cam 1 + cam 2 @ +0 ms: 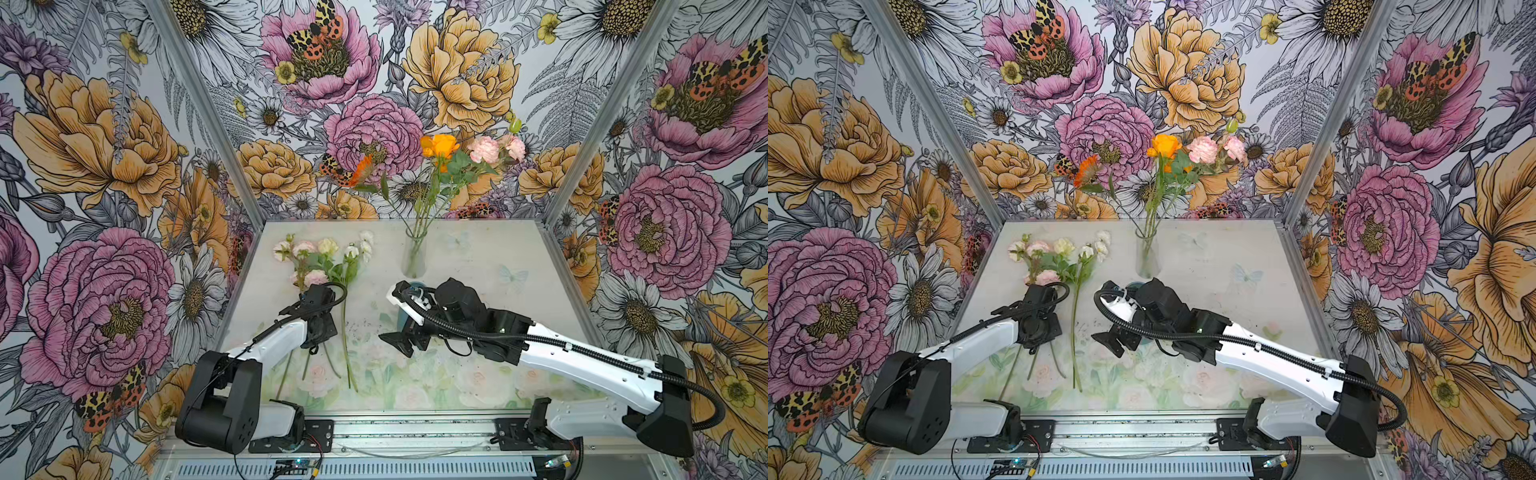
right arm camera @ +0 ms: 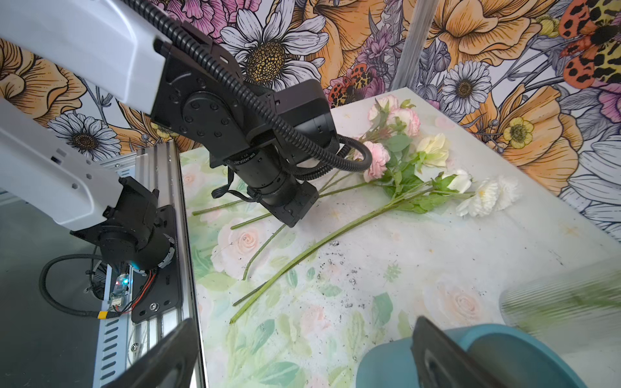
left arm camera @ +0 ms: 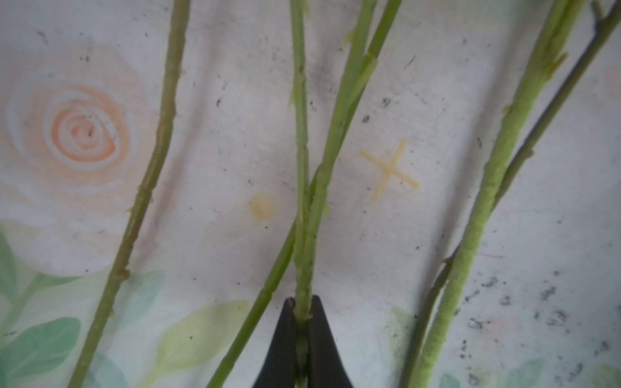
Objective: Arrange the flowers into the vase
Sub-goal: 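Close the left gripper on a pink rose stem and lift it upright, then carry the pink rose to the teal vase with the left gripper and insert it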
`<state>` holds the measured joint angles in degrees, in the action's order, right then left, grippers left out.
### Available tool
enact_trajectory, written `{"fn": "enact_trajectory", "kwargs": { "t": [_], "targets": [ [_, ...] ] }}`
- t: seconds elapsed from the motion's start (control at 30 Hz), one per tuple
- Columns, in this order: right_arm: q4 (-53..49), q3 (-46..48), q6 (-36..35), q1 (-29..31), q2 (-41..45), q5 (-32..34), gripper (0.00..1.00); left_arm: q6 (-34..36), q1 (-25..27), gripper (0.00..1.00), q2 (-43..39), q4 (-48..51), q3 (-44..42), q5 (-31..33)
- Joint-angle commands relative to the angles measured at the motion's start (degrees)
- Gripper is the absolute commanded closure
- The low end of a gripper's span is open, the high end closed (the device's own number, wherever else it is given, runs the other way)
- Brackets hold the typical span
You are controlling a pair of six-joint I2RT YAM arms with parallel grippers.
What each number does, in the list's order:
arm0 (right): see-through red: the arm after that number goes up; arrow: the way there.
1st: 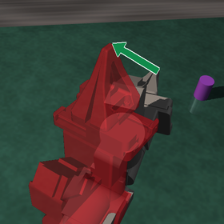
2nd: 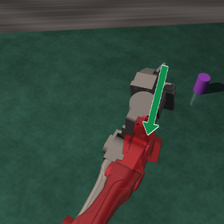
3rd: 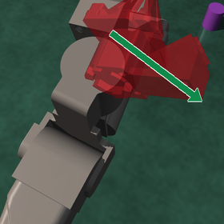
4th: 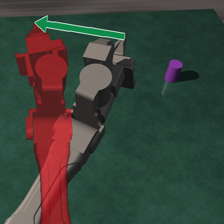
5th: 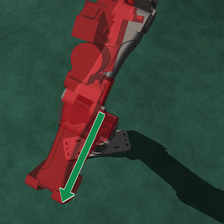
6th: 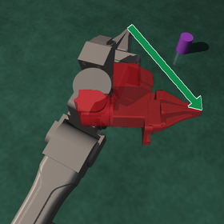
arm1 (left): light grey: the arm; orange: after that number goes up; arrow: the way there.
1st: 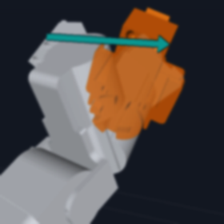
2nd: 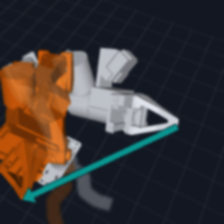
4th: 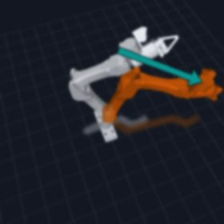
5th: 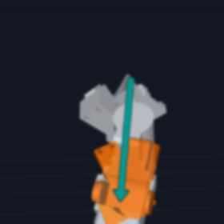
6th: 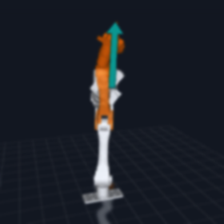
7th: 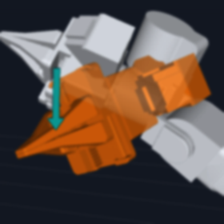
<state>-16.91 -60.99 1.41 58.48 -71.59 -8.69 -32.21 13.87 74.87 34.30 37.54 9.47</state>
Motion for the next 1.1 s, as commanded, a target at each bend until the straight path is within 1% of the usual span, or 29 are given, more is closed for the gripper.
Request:
{"fn": "enact_trajectory", "kwargs": {
  "t": [0.0, 0.17, 0.23, 0.33, 0.43, 0.5, 0.57, 0.67, 0.77, 0.93, 0.97, 1.0, 1.07],
  "targets": [
    [1.8, -0.6, -0.2, 0.0, 1.1, 0.2, 0.00, 0.1, 0.3, 1.00, -5.1, 0.3, 2.2, -0.4],
    [1.8, -1.1, -0.2, -0.6, 1.1, 0.0, 0.01, 1.9, 1.2, 1.00, -12.3, 4.2, 5.1, 0.8],
    [1.7, -1.6, 1.0, -2.1, 1.3, -0.2, 0.01, 3.8, 2.7, 1.00, -16.3, 4.9, 6.5, 2.1],
    [1.8, -1.9, 3.2, -5.0, 1.4, -2.2, 0.01, 7.7, 6.2, 1.00, -22.1, 4.7, 9.4, 8.0],
    [1.8, -1.7, 3.8, -6.7, 2.2, -3.4, 0.01, 12.5, 10.2, 1.00, -26.6, 3.6, 13.2, 12.4],
    [1.8, -1.4, 4.4, -7.9, 3.2, -3.9, 0.01, 14.7, 12.4, 1.00, -28.7, 2.6, 15.7, 14.5],
    [1.8, -1.2, 4.7, -9.1, 4.2, -4.5, 0.00, 16.4, 12.9, 1.00, -29.4, 2.6, 18.2, 15.8],
    [1.8, -0.9, 5.2, -10.0, 5.6, -5.0, 0.01, 17.3, 12.6, 1.00, -29.4, 2.4, 19.9, 14.2],
    [1.7, -0.3, 5.5, -10.3, 6.6, -4.9, 0.01, 17.6, 12.2, 1.00, -29.3, 0.9, 19.0, 11.4],
    [1.7, 0.9, 5.8, -10.7, 7.2, -4.5, 0.01, 17.5, 12.7, 1.00, -30.1, -6.4, 16.6, 3.7],
    [1.8, 1.1, 5.8, -10.8, 7.5, -4.5, 0.00, 17.8, 13.5, 1.00, -30.4, -8.6, 16.4, 2.9],
    [1.8, 1.4, 6.0, -11.1, 7.6, -4.3, 0.01, 18.4, 14.7, 1.00, -30.6, -11.3, 16.2, 0.8],
    [1.7, 1.9, 6.4, -12.1, 8.4, -3.8, 0.00, 20.6, 17.9, 1.00, -30.6, -16.9, 16.1, 0.4]
  ]
}}
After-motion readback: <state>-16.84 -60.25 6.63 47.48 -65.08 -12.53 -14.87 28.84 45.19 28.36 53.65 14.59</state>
